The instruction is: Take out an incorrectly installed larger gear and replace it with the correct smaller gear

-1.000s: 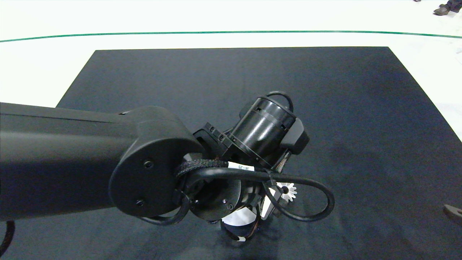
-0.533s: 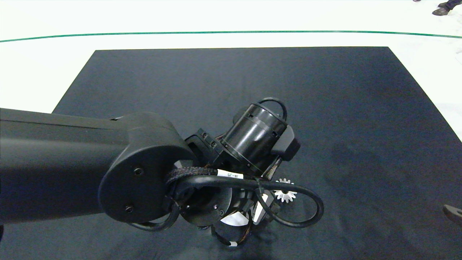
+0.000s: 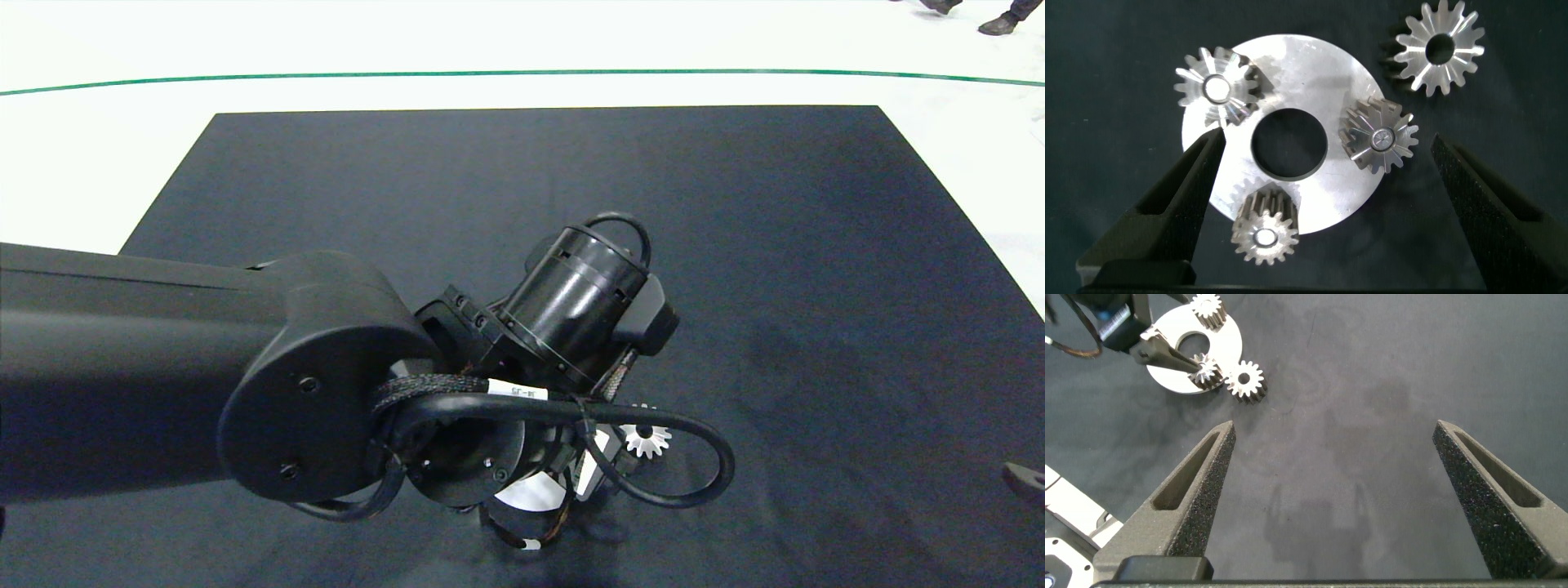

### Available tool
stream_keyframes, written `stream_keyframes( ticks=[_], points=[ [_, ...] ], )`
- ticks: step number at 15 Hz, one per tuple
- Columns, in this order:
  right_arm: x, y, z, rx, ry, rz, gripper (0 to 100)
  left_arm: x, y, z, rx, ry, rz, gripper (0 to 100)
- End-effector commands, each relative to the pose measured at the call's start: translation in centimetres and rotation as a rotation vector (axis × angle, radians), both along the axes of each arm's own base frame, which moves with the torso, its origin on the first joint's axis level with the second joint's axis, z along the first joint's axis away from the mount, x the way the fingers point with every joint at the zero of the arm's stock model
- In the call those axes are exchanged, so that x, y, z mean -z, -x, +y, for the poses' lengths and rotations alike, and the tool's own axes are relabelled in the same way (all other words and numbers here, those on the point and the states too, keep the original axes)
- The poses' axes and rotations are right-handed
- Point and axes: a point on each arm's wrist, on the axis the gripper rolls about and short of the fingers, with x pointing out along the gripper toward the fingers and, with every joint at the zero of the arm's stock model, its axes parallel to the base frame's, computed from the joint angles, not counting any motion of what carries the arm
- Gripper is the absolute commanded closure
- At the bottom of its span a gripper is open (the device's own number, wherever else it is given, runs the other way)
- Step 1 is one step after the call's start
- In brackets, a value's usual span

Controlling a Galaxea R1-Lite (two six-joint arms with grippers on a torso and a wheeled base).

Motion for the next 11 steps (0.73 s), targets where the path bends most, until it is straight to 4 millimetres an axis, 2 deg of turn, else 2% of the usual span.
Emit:
stream_keyframes(
  ticks=[1,5,8,9,10,11],
  points=[
    [-0.5,-0.1,0.0,0.011,-0.009,-0.013,0,-1.8,1.0,1.9,-0.010,0.035,-0.024,0],
    [-1.0,-0.3,0.0,0.037,-0.045,-0.058,0,-4.4,2.6,8.4,-0.091,0.094,-0.070,0],
    [-1.1,-0.4,-1.3,0.204,-0.052,-0.078,0,-6.8,6.6,16.0,-0.134,0.107,-0.160,0],
    [-1.1,-0.2,-1.8,0.256,-0.055,-0.090,0,-7.2,7.2,17.3,-0.151,0.110,-0.178,0],
    [-0.7,0.8,-2.9,0.372,-0.055,-0.119,0,-8.2,8.9,20.3,-0.207,0.142,-0.244,0],
    [-0.4,1.4,-3.4,0.425,-0.027,-0.137,0,-8.5,9.9,21.7,-0.236,0.162,-0.284,0]
  ],
)
